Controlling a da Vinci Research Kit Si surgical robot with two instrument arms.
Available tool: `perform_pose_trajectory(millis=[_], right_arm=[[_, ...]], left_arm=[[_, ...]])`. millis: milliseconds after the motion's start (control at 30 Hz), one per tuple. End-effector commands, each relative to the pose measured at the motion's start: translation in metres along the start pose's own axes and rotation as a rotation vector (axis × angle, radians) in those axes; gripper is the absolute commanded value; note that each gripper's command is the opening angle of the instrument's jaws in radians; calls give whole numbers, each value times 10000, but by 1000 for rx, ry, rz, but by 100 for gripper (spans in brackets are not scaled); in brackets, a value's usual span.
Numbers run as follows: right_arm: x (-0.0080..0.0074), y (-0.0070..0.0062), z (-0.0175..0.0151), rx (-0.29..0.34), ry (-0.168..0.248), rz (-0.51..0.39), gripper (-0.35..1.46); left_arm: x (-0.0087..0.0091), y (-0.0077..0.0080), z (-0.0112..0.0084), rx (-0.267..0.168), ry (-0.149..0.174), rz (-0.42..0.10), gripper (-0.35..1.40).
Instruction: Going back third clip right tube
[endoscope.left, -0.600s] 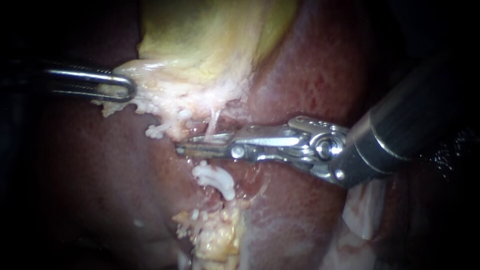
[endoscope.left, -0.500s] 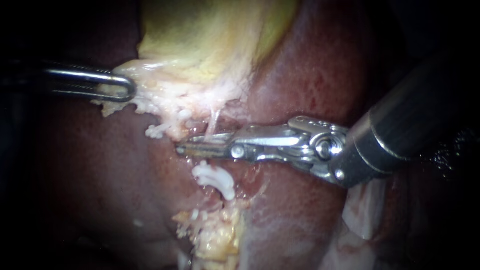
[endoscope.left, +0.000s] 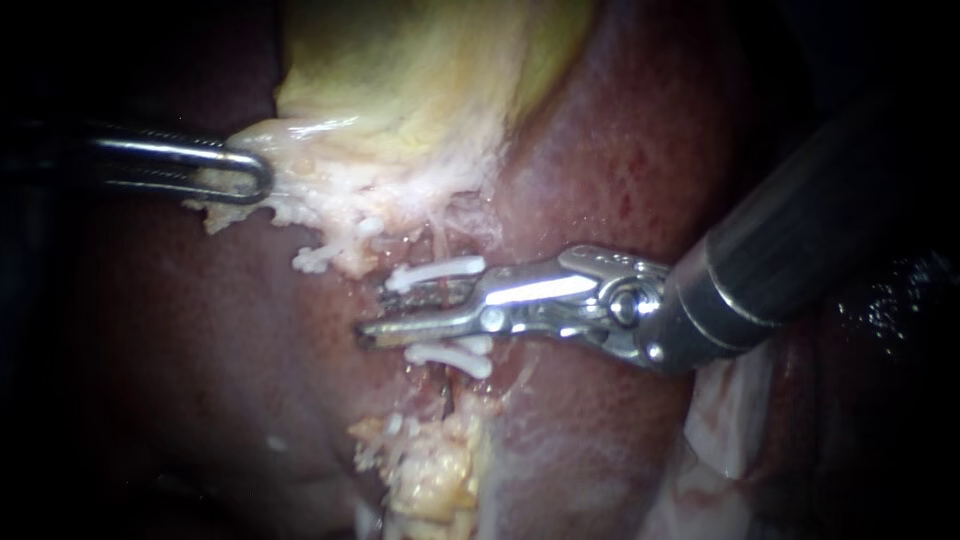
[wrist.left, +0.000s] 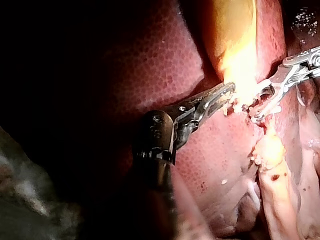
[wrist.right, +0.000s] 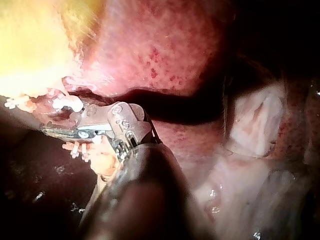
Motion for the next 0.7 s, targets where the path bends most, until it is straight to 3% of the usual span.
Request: perform_pose_trajectory(millis=[33, 267, 700], right_arm=[[0, 1, -1, -1, 1, 1, 46], [-5, 1, -16, 1, 0, -78, 47], [-28, -6, -91, 1, 7, -506, 50]], left_arm=[[0, 0, 0, 0, 0, 0, -35], [0, 0, -1, 0, 0, 0, -35], [-1, 0, -1, 0, 0, 0, -35]])
